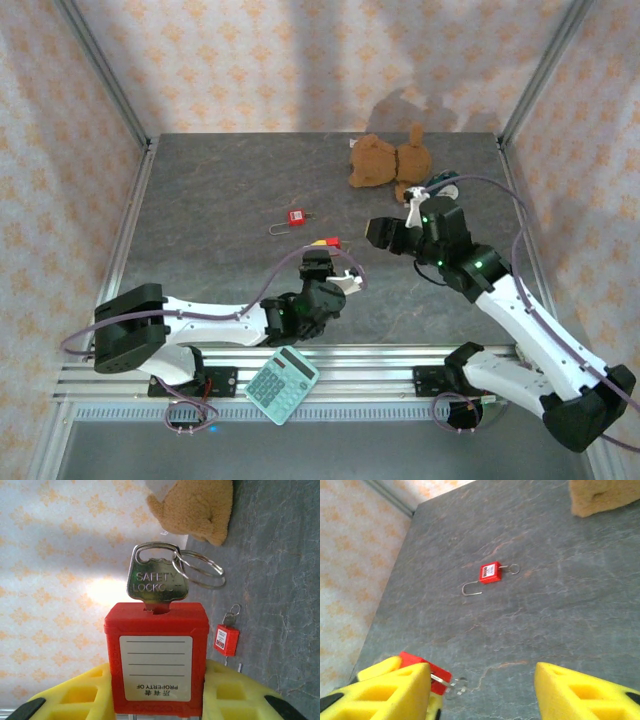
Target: Unlock with the key
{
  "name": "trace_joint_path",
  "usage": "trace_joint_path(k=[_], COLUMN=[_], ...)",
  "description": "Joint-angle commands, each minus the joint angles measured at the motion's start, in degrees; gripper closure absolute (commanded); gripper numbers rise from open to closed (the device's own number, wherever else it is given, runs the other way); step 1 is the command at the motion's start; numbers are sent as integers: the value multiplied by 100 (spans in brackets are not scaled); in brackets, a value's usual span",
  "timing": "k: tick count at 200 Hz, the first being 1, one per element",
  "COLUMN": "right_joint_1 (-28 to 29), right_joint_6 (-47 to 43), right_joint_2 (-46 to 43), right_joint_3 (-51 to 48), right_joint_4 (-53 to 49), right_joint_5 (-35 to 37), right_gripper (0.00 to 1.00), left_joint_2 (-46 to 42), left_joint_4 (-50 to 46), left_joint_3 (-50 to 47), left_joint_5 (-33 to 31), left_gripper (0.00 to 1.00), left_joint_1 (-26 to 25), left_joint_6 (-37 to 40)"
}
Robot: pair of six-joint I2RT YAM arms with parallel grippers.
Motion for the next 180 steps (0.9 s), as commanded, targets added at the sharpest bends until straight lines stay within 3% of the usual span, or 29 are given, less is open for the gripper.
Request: trace_joint_path(k=[1, 79, 180], right_joint_1=[-28, -6, 155], right_joint_6=[-212, -625, -631], right_joint_2=[102, 736, 1008], right_joint_3=[212, 485, 481], right_joint_4=[-155, -824, -701], right_joint_5=[-499, -922, -1112], right_gripper=[44, 44, 44], left_joint_2=[155, 305, 261], left_joint_4=[1103, 1332, 1180], left_joint_3=[-164, -384, -341], left_joint_5=[-366, -406, -375], left_gripper=[69, 69, 69], left_joint_1=[-68, -117, -205], left_joint_6=[745, 873, 769])
